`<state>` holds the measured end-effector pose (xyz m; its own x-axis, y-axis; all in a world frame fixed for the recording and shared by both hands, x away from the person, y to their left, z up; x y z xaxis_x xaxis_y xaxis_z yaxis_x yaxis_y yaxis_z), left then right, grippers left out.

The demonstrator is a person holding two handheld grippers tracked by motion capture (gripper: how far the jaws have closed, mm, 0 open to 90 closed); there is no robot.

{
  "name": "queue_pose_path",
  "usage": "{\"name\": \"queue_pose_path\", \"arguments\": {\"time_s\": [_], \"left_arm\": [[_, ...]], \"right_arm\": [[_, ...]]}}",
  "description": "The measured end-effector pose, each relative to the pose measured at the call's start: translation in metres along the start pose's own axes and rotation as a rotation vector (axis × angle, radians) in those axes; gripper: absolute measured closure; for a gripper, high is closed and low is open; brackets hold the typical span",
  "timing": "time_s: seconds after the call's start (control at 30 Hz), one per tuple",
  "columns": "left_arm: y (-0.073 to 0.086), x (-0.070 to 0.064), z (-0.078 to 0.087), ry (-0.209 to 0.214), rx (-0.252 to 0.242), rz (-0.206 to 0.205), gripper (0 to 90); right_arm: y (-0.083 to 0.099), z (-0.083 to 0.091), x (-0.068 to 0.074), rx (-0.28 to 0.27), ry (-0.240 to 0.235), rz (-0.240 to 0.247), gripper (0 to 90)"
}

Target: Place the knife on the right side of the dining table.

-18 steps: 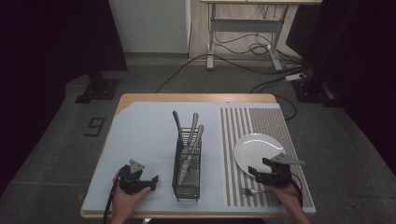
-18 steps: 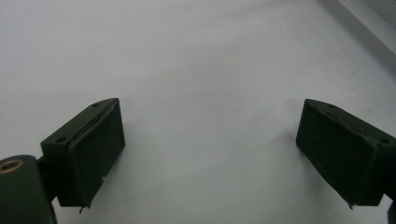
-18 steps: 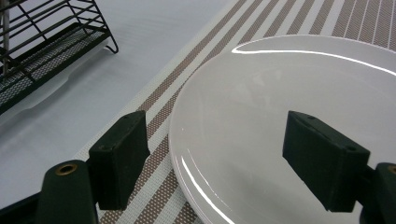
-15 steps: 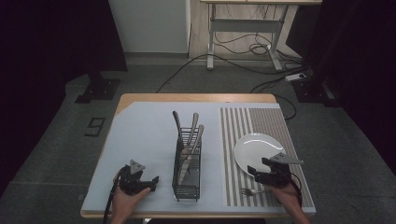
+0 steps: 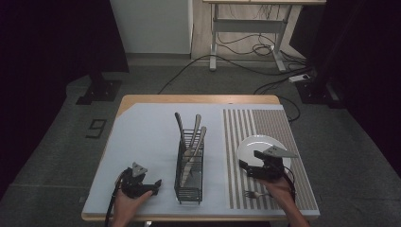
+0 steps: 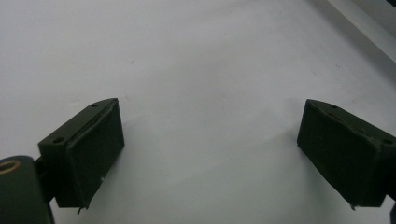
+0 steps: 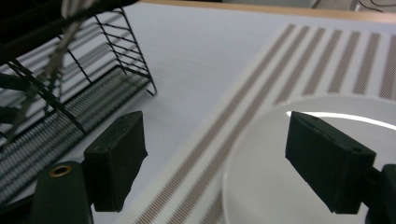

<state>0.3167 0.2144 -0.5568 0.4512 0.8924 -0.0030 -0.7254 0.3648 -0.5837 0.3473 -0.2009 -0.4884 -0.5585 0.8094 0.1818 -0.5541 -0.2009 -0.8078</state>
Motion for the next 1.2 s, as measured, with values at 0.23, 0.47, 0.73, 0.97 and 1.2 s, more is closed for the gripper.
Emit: {"name": "queue_pose_path", "arguments": {"time_s": [0.23, 0.47, 0.73, 0.97, 1.2], "left_arm": [[0.0, 0.0, 0.0, -0.001, 0.0, -0.001, 6.7], [0.0, 0.0, 0.0, -0.001, 0.002, -0.002, 6.7], [0.0, 0.0, 0.0, 0.0, 0.003, -0.001, 6.6], [0.0, 0.0, 0.0, -0.001, 0.002, -0.001, 6.7], [0.0, 0.0, 0.0, -0.001, 0.001, -0.002, 6.7]], "right_arm": [[-0.022, -0.014, 0.019, -0.02, -0.044, 0.019, 21.1], [-0.048, -0.025, 0.033, -0.04, -0.072, 0.044, 23.4], [-0.054, -0.038, 0.035, -0.011, -0.067, 0.064, 24.5], [-0.067, -0.047, 0.042, -0.031, -0.091, 0.063, 25.5], [-0.078, -0.051, 0.046, -0.049, -0.096, 0.076, 27.0]]}}
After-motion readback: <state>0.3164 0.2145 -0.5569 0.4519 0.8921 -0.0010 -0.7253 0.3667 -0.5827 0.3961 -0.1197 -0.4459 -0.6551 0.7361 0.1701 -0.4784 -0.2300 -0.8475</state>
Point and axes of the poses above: each handheld gripper's, and its own axes: z roughly backward along the jaws, y roughly out of its underside, x roughly to its left, the point moved 4 cm from there along -z, roughly forward along the jaws, and after that the axes turned 7 degrees about x, right-handed, at the moved point
